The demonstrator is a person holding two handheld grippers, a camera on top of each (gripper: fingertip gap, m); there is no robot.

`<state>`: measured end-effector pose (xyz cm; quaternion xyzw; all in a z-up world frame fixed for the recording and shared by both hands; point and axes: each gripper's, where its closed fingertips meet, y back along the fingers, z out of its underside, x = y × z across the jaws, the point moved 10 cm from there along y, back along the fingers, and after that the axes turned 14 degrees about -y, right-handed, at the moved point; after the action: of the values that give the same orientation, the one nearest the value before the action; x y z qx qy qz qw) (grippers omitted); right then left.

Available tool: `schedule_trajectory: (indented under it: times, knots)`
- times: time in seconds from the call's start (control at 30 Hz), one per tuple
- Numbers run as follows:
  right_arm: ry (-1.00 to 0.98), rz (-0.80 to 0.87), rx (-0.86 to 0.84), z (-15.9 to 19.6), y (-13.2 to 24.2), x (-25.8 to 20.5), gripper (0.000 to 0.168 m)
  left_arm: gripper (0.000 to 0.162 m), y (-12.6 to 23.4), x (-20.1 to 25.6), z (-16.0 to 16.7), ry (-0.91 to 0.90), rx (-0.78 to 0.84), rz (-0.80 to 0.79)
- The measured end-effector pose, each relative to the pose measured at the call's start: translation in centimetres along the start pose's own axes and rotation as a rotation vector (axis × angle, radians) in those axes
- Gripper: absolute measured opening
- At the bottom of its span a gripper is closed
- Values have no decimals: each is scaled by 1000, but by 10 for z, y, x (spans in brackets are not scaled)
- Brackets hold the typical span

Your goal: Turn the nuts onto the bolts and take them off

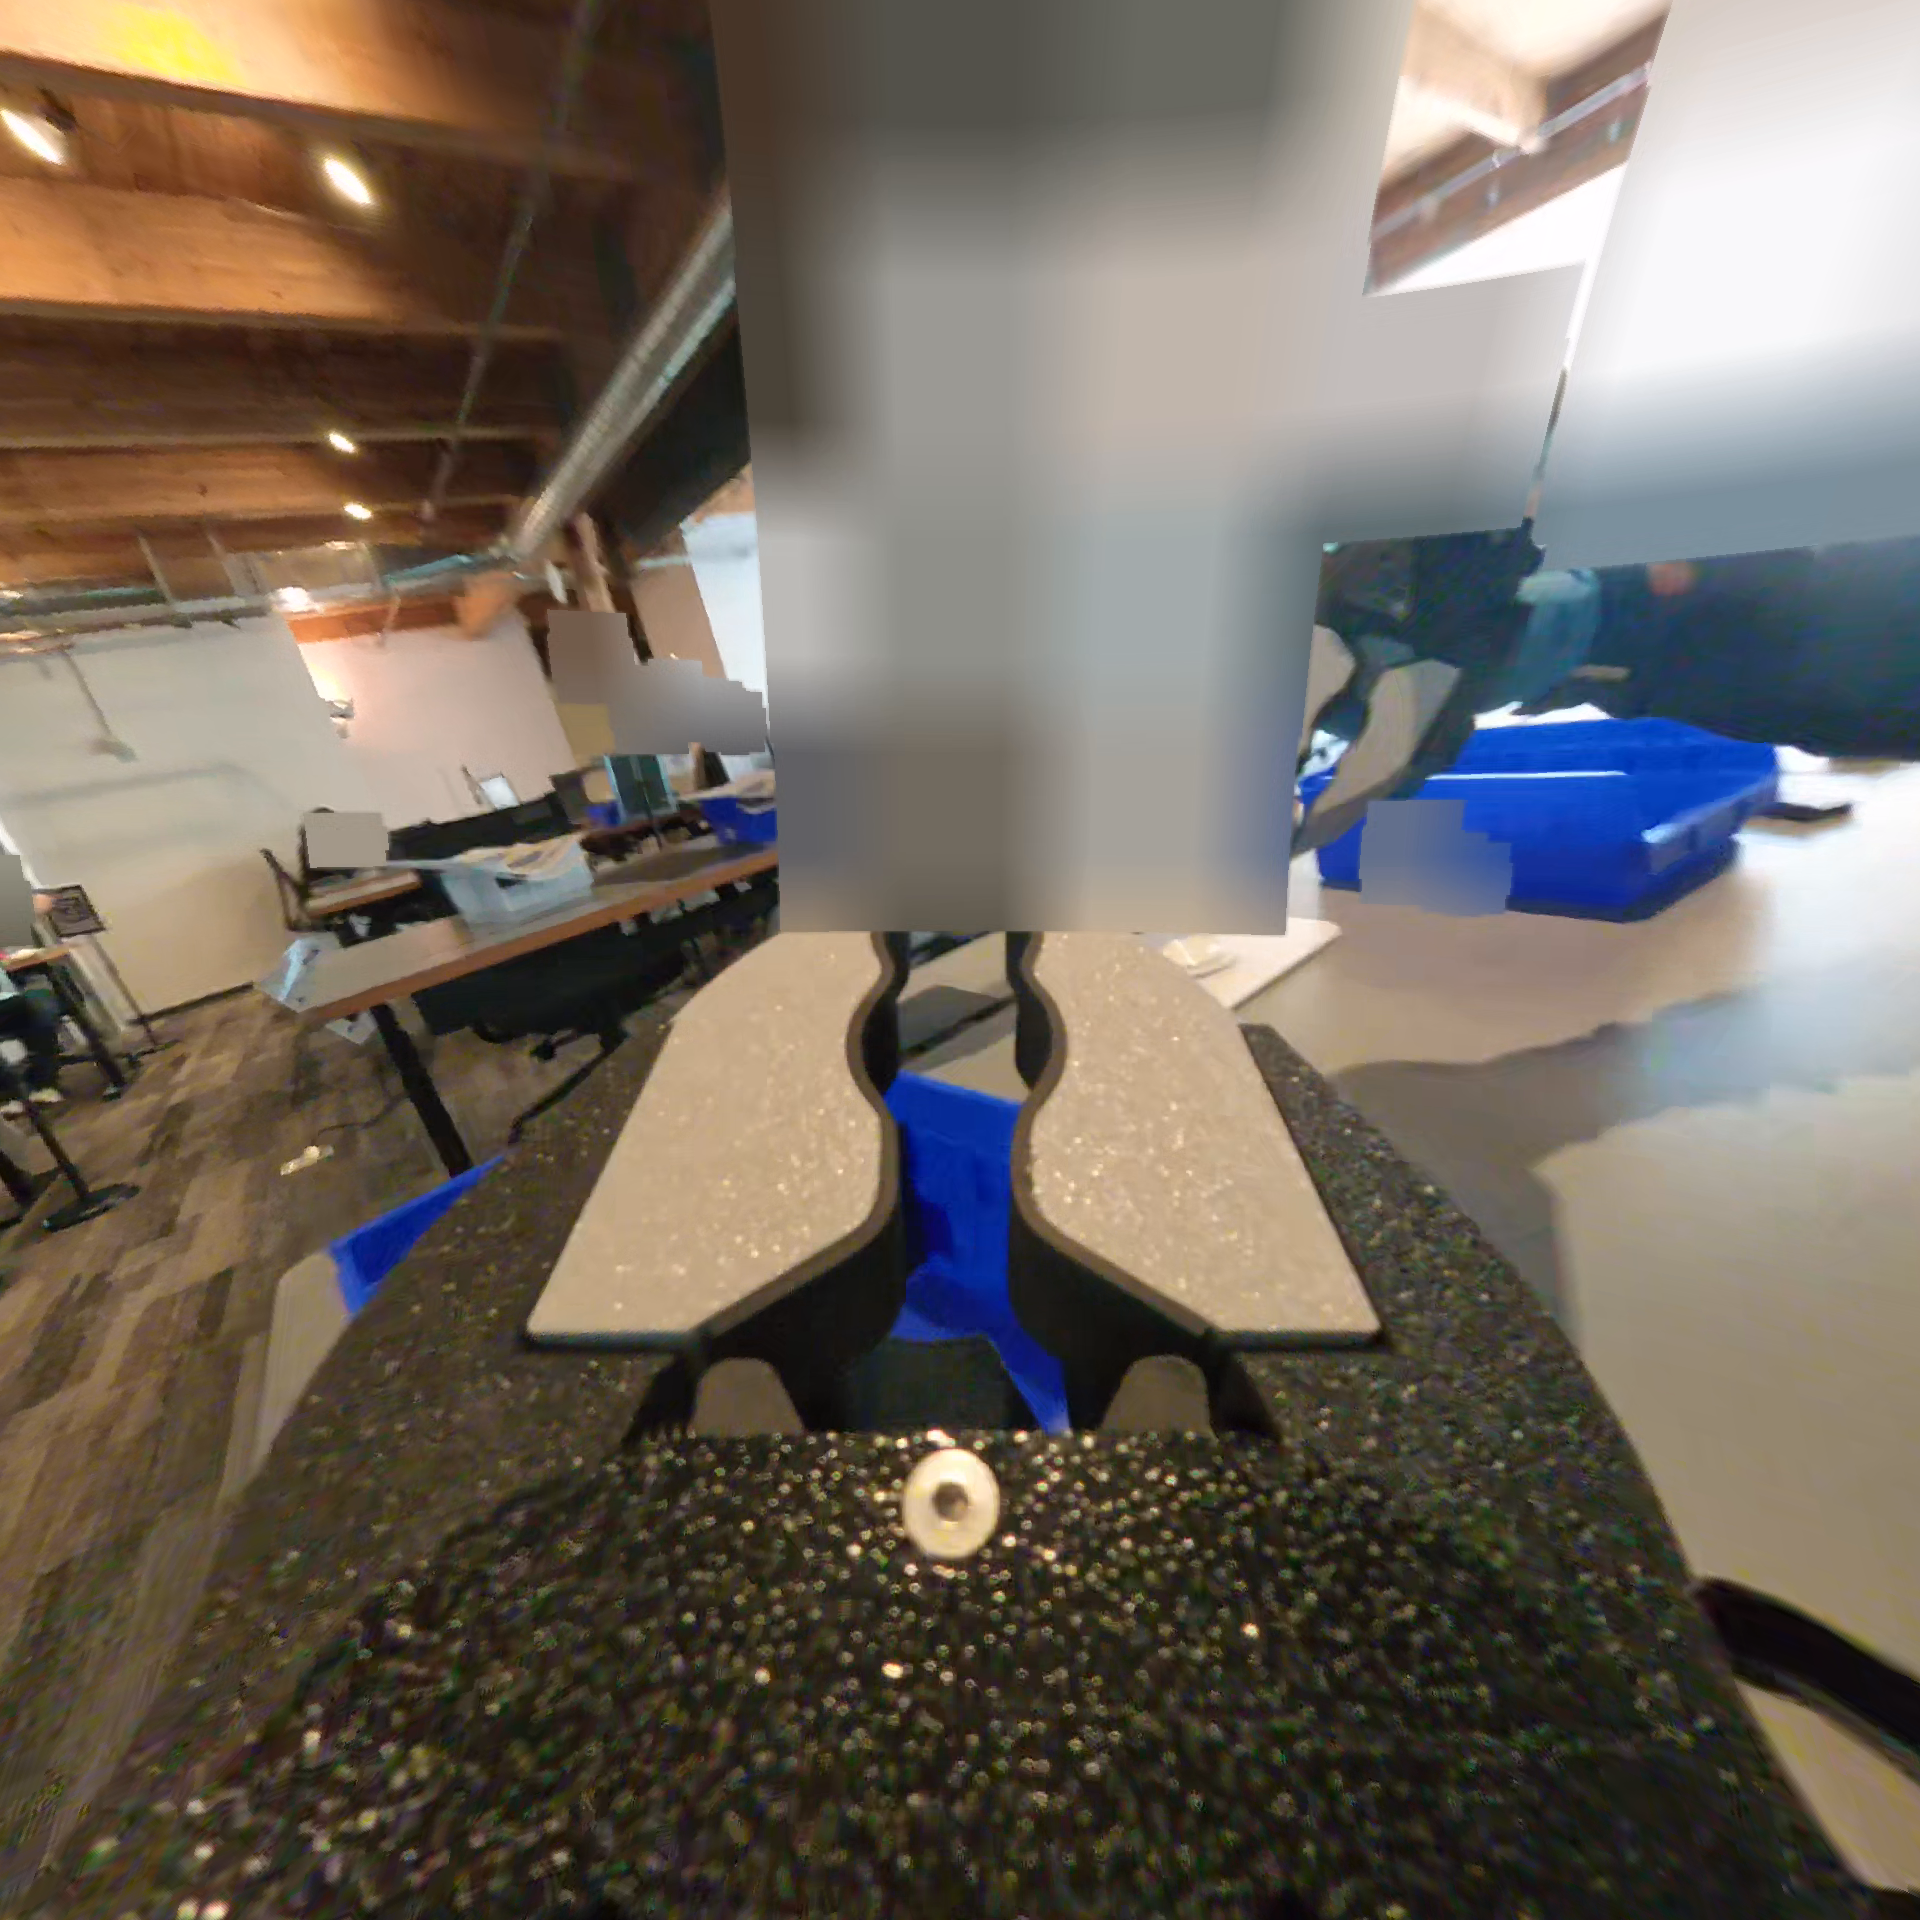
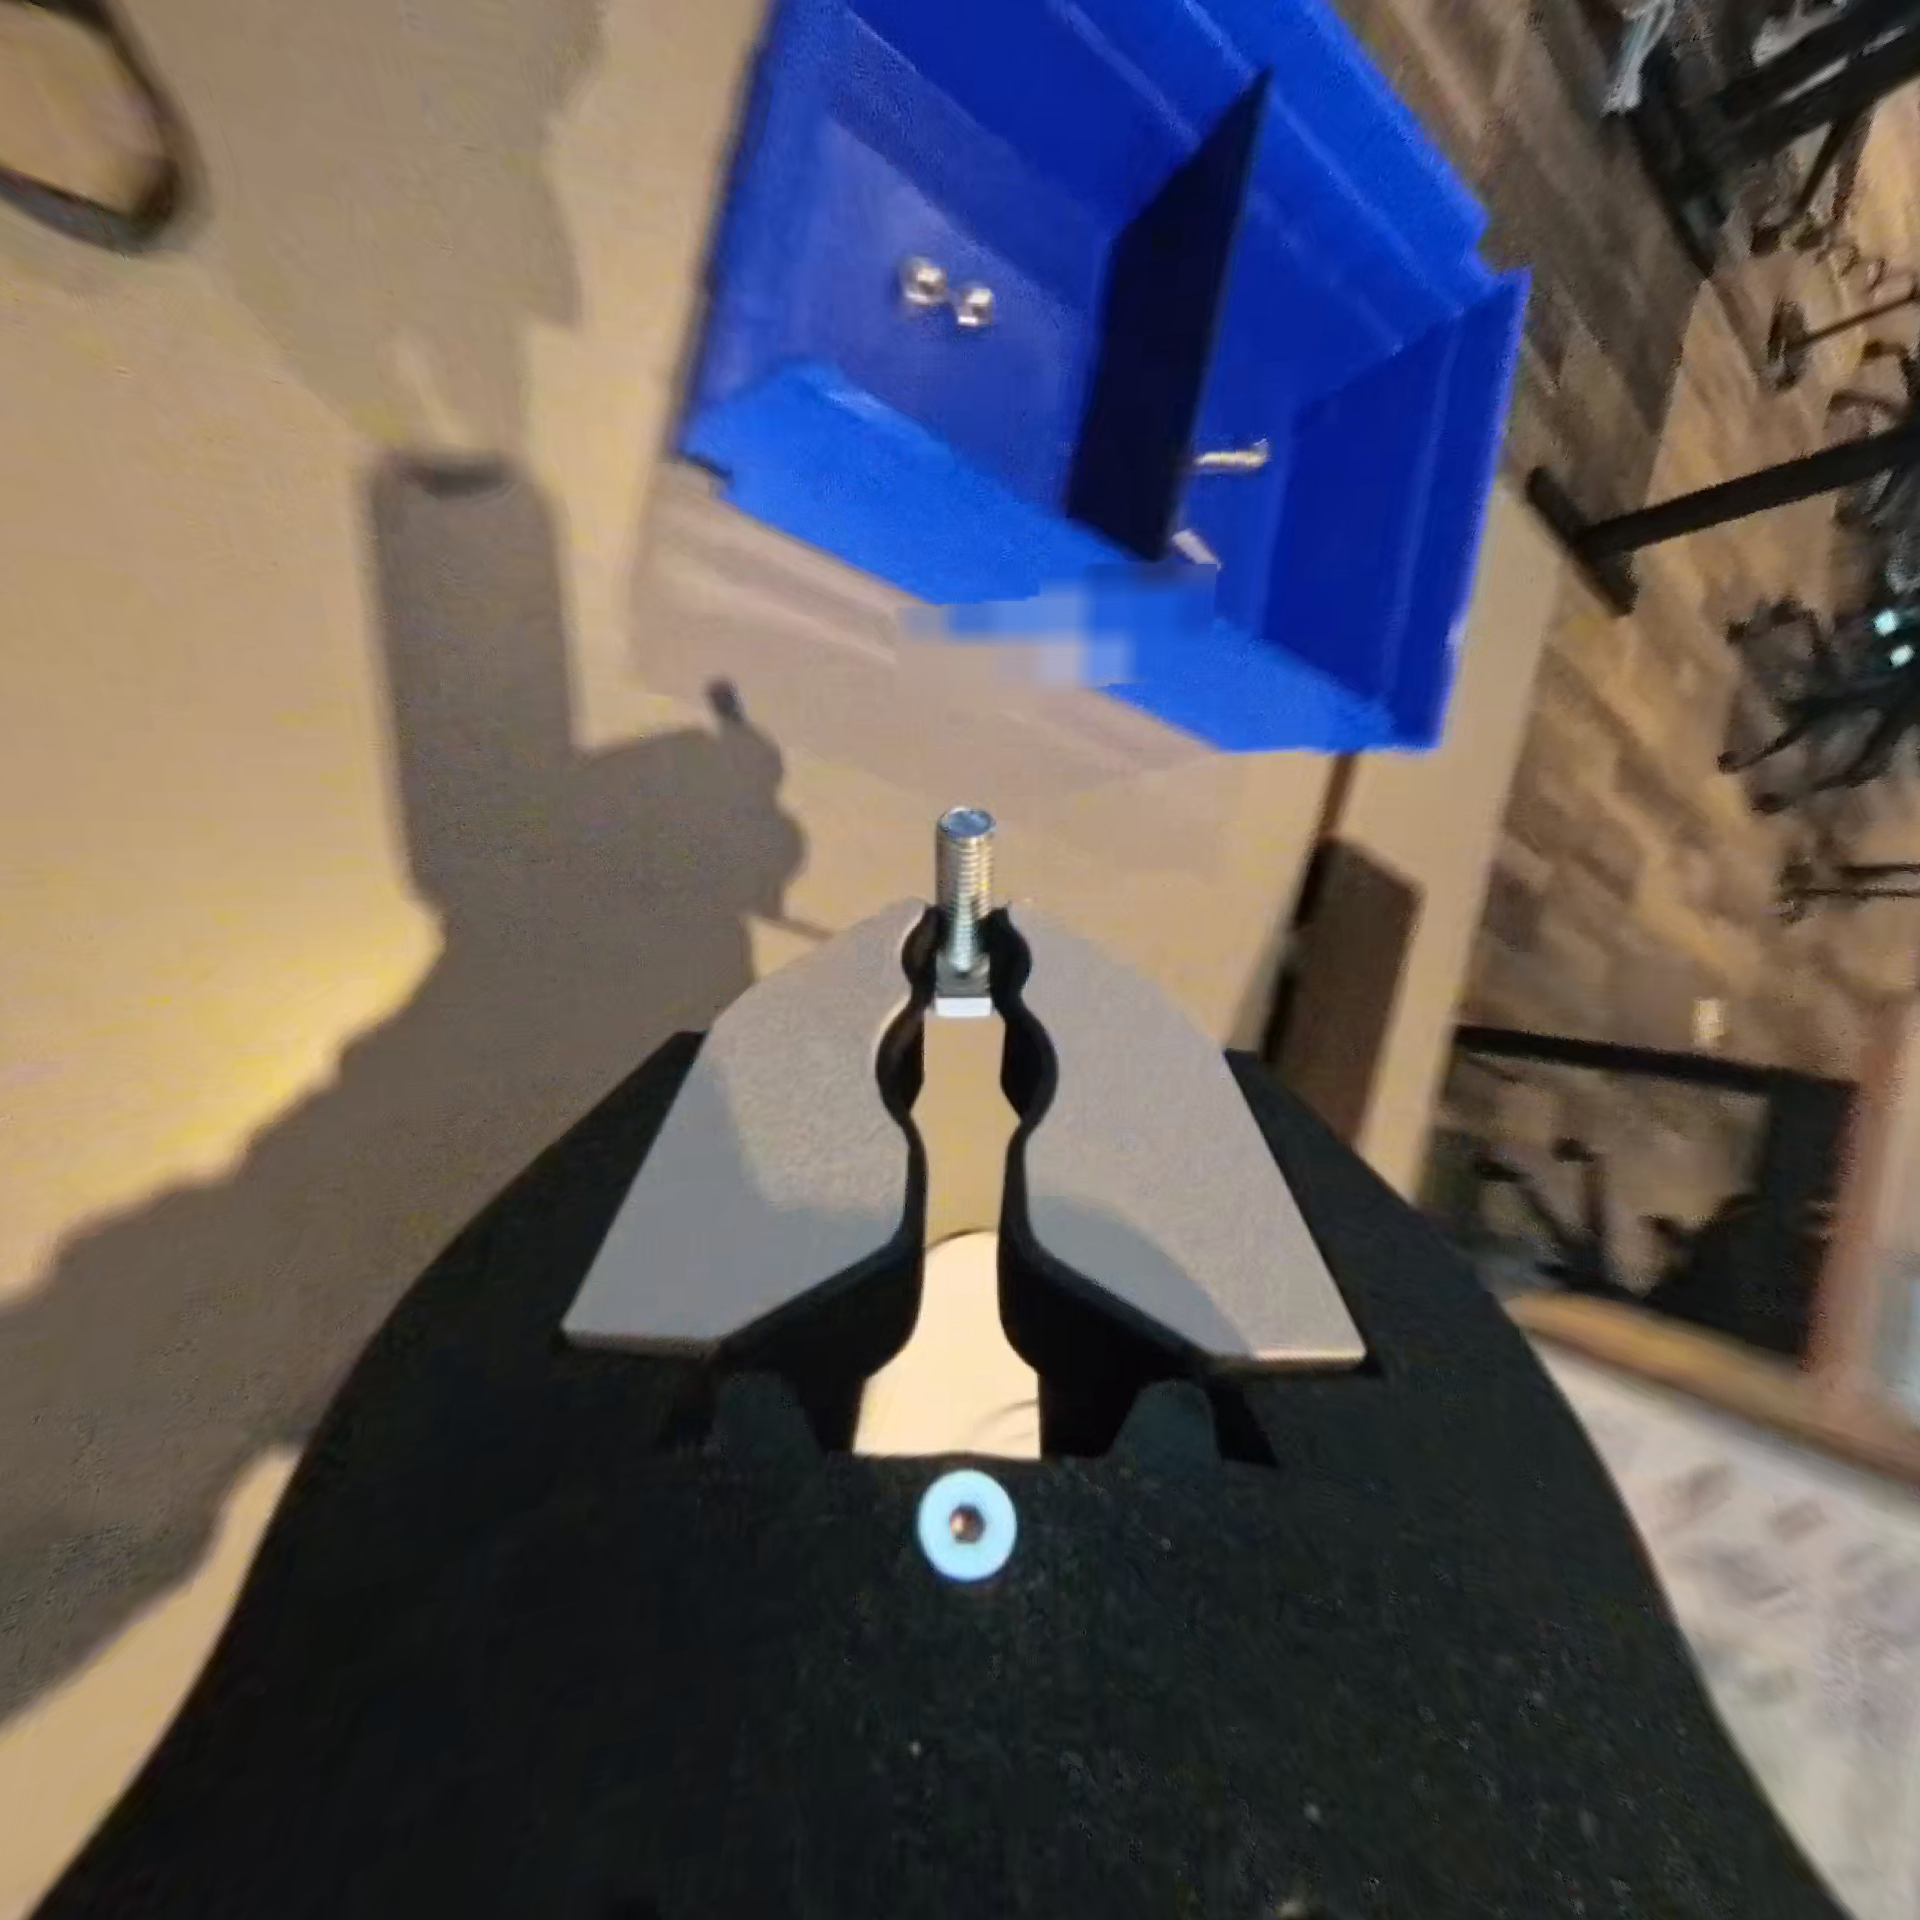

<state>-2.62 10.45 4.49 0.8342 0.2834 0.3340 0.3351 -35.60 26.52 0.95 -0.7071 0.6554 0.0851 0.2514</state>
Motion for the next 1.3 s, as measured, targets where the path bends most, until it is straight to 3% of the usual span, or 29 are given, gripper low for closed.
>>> schedule_trajectory:
  times: [0.2,0.33,0.43,0.5,0.6,0.77,1.07,1.2,1.3]
  knots:
    - [-362,15,256,106,62,-108,9,17,-40,78,-121,-25,-87,185]
    - [-563,-1,454,147,85,-153,9,17,-85,146,-190,4,-99,321]
    - [-661,17,542,165,97,-177,9,17,-118,196,-214,51,-58,444]
    - [-710,28,594,173,104,-189,9,16,-143,229,-210,121,-17,515]
    - [-743,50,683,184,112,-204,9,17,-179,274,-174,274,86,624]
    - [-829,104,727,204,105,-216,9,17,-220,318,-91,476,-21,684]
    - [-878,148,655,216,91,-213,9,17,-213,311,-46,583,-40,661]
    - [-866,152,613,213,87,-214,9,17,-202,303,-48,611,-85,623]
    - [-851,158,586,211,85,-214,9,17,-179,292,-68,580,-144,587]
